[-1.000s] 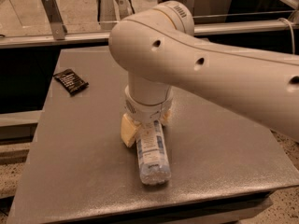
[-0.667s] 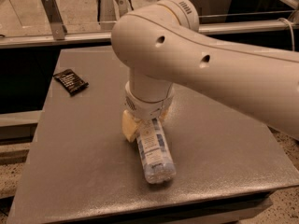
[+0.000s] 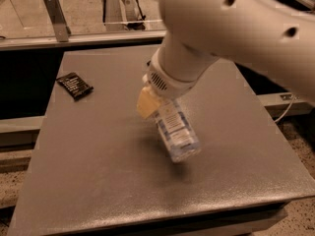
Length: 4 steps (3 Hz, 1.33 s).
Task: Place blue plastic bottle upright
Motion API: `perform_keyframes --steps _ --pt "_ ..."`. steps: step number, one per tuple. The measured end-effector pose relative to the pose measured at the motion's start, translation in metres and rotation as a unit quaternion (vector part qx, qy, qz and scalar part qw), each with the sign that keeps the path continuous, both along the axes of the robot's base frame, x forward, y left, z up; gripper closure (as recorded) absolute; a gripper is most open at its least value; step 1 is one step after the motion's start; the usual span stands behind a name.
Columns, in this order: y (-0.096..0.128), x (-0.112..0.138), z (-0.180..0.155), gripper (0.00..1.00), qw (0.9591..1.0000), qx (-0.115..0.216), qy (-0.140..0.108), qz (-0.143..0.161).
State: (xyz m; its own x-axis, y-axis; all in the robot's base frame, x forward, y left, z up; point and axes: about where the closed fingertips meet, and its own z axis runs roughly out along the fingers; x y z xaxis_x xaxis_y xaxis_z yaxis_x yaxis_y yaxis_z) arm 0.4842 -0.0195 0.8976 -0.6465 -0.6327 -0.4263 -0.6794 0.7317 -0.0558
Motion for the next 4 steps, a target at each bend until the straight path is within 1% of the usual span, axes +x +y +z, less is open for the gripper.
perform_keyframes --steps 1,2,3,4 --pt "-0.020 0.012 0.034 1.00 0.9979 0.022 -0.052 0.033" --pt "-0.032 0.019 0.064 1.00 0.9907 0.074 -0.095 0.062" --pt "-0.033 0.022 0.085 1.00 0.9773 0.143 -0.123 0.096" --pt "-0.027 0.023 0.095 1.00 0.9527 0.230 -0.139 0.142"
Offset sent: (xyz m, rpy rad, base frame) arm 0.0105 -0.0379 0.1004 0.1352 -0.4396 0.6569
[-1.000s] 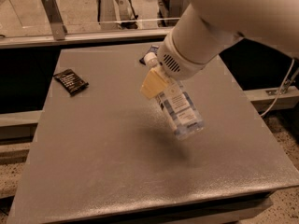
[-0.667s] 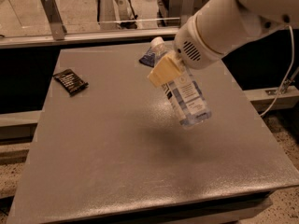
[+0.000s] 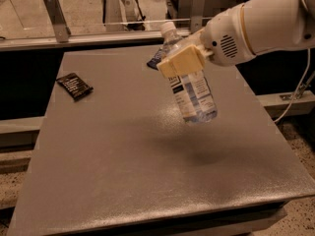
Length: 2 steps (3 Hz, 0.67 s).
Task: Place blue plastic bottle upright
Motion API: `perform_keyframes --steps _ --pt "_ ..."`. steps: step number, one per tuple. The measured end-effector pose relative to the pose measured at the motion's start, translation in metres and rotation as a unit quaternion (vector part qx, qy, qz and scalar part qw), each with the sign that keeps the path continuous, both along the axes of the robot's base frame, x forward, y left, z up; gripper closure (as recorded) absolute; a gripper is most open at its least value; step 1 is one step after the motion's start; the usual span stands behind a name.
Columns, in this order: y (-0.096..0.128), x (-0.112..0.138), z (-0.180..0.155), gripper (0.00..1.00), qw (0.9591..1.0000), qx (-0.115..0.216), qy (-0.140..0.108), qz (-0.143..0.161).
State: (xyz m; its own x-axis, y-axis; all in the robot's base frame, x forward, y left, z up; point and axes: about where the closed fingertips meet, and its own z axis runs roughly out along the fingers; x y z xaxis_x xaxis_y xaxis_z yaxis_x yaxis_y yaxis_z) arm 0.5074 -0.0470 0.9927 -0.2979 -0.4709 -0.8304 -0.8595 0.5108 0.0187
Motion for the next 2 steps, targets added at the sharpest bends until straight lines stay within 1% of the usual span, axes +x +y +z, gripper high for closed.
perform_keyframes --steps 1,2 --pt "0.0116 -0.0053 0.0043 1.00 0.9946 0.067 -0.033 0.072" --pt "0.0211 -0.0138 0.0011 1.00 0.9803 0.106 -0.093 0.138"
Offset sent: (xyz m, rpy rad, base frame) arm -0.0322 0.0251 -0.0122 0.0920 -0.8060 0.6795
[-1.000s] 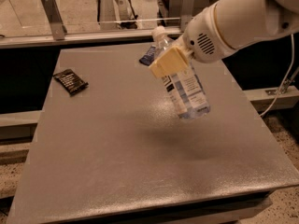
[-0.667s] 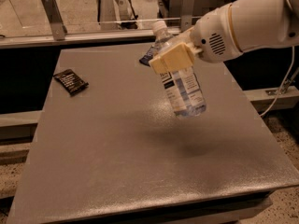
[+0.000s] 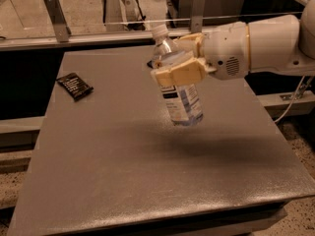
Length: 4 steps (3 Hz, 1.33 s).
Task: Place blue plastic bottle upright
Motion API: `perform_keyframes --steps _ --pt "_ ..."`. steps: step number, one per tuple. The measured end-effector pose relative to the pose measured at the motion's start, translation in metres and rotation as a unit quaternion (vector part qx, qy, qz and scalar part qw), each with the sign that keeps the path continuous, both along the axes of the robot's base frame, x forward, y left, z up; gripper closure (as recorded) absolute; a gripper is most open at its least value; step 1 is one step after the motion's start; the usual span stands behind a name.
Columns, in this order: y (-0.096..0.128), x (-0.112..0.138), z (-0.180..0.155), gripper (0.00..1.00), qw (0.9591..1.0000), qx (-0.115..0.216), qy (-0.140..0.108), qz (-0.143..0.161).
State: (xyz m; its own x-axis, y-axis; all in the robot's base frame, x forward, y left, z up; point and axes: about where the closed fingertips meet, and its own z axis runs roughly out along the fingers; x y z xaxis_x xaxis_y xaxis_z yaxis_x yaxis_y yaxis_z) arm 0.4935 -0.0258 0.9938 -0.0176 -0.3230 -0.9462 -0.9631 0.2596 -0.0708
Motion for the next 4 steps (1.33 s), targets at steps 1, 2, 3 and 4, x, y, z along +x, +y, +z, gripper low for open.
perform_keyframes --steps 1,2,3,4 --pt "0.001 -0.008 -0.007 1.00 0.9931 0.023 -0.103 0.050" --pt "-0.001 -0.012 -0.013 1.00 0.9785 0.031 -0.188 0.078" --pt "-0.008 -0.011 -0.025 1.00 0.9644 0.055 -0.243 0.090" --pt "-0.009 -0.011 -0.039 1.00 0.9595 0.073 -0.253 0.100"
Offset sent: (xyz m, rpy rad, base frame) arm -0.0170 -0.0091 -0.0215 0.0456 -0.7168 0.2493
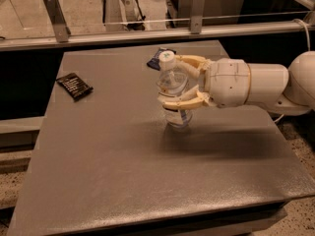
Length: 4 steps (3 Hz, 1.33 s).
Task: Place blue plastic bottle upright
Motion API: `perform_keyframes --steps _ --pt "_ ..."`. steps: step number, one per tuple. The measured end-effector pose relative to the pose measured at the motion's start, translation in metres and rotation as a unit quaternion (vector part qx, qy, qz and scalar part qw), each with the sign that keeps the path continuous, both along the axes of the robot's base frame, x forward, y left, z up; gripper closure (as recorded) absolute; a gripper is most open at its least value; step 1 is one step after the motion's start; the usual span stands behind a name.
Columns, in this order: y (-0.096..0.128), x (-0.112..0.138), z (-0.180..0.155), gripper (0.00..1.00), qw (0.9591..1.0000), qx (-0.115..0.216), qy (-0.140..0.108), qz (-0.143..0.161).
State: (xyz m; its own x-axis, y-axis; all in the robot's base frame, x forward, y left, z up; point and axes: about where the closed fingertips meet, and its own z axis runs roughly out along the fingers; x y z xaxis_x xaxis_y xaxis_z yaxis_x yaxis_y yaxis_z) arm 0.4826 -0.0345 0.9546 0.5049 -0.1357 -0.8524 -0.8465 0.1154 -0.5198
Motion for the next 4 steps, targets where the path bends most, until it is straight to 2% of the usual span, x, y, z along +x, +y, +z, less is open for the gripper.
perform_keyframes --steps 2,3,4 --pt "-0.002 0.008 -0.013 1.00 0.9996 0.013 0.026 0.004" --pt "-0.012 0.015 -0.017 0.82 0.9985 0.022 0.049 -0.005" --pt "-0.021 0.016 -0.020 0.59 0.9980 0.025 0.057 -0.012"
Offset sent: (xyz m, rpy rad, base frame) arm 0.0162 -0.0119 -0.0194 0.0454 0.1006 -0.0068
